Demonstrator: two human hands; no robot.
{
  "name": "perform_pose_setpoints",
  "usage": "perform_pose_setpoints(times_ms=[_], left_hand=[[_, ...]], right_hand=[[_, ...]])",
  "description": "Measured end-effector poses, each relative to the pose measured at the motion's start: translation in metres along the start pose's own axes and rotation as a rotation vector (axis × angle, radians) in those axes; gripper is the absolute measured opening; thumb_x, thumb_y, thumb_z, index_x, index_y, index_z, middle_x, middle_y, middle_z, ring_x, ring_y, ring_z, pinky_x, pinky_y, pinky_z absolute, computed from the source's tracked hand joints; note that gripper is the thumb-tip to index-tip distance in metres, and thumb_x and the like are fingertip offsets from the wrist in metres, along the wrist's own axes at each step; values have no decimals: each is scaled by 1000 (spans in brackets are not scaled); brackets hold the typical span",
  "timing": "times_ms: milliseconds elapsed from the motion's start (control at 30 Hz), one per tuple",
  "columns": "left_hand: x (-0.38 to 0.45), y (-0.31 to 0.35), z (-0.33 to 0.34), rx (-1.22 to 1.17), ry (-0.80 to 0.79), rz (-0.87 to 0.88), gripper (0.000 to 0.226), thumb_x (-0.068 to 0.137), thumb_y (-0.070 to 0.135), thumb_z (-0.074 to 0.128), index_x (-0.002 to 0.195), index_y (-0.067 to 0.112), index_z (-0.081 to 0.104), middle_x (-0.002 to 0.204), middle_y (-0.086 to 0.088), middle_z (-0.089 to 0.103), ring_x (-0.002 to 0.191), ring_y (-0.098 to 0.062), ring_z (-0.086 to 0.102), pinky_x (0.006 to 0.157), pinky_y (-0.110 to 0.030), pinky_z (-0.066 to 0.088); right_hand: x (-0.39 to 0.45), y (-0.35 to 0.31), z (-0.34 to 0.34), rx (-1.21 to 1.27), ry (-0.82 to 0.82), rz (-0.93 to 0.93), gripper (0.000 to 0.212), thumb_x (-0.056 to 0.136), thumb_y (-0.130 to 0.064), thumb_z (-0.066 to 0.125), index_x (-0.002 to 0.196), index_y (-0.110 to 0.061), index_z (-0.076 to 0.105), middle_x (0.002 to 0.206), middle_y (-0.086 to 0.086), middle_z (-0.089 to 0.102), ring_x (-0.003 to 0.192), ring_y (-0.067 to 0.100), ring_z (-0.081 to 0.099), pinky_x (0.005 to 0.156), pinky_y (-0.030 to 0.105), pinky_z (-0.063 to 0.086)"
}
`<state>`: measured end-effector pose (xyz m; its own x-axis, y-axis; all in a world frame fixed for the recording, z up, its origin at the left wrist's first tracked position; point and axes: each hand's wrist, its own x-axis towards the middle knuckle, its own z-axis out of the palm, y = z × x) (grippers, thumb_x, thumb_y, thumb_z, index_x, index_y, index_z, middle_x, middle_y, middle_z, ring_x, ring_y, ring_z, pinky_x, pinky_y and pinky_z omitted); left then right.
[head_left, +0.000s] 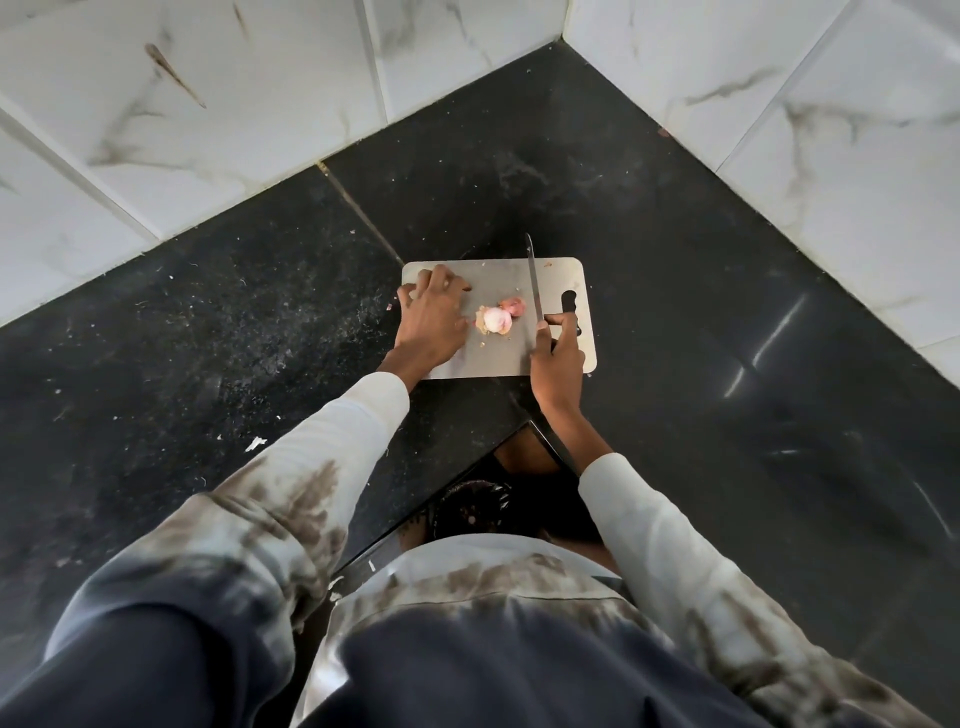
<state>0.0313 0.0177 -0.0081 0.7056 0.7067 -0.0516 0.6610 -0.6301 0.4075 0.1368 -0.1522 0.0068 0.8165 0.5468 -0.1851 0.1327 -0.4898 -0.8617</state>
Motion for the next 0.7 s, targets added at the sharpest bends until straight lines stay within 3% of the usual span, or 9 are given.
perform_pose_setpoints(times_ms=[67, 233, 433, 533, 600, 700], left_hand=[[5, 14, 4, 6, -6, 31, 48, 96, 25, 73, 142, 24, 59, 152, -3, 46, 146, -29, 38, 127, -58, 23], [17, 52, 20, 7, -39, 109, 43, 102, 33, 65, 144, 26, 60, 153, -2, 52, 147, -28, 40, 127, -54, 23], [26, 66, 35, 146, -63, 132, 38, 104, 26, 66, 142, 26, 64, 151, -4, 54, 144, -30, 42, 123, -54, 29], [30, 68, 40, 53, -25, 141, 30, 105, 23, 62, 135, 23, 68, 145, -3, 59, 140, -27, 46, 122, -50, 28], [31, 71, 43, -74, 12, 129, 25, 106, 24, 61, 130, 21, 68, 140, -2, 63, 133, -25, 53, 120, -46, 32], [31, 77, 45, -359, 49, 33, 18, 105, 19, 64, 122, 19, 70, 130, -1, 68, 117, -19, 64, 112, -38, 52]], right_hand=[[2, -2, -4, -15, 1, 15, 22, 112, -31, 42, 128, -18, 48, 103, -4, 64, 85, 8, 63, 51, 9, 40], [6, 1, -12, -33, 3, 12, 15, 110, -33, 42, 118, -23, 50, 76, -2, 61, 63, 11, 56, 55, 27, 45], [8, 6, -22, -32, -26, 3, 14, 110, -35, 45, 119, -26, 51, 88, 9, 68, 76, 36, 68, 67, 51, 58], [9, 11, -27, -21, -40, 6, 7, 111, -34, 46, 116, -30, 48, 82, -3, 64, 68, 24, 62, 63, 49, 57], [10, 13, -30, -6, -38, 4, 7, 111, -33, 46, 116, -29, 49, 81, 1, 66, 65, 18, 59, 56, 43, 53], [11, 15, -32, 1, -39, 14, 19, 111, -32, 46, 124, -21, 52, 82, -4, 64, 65, 15, 59, 53, 28, 47]])
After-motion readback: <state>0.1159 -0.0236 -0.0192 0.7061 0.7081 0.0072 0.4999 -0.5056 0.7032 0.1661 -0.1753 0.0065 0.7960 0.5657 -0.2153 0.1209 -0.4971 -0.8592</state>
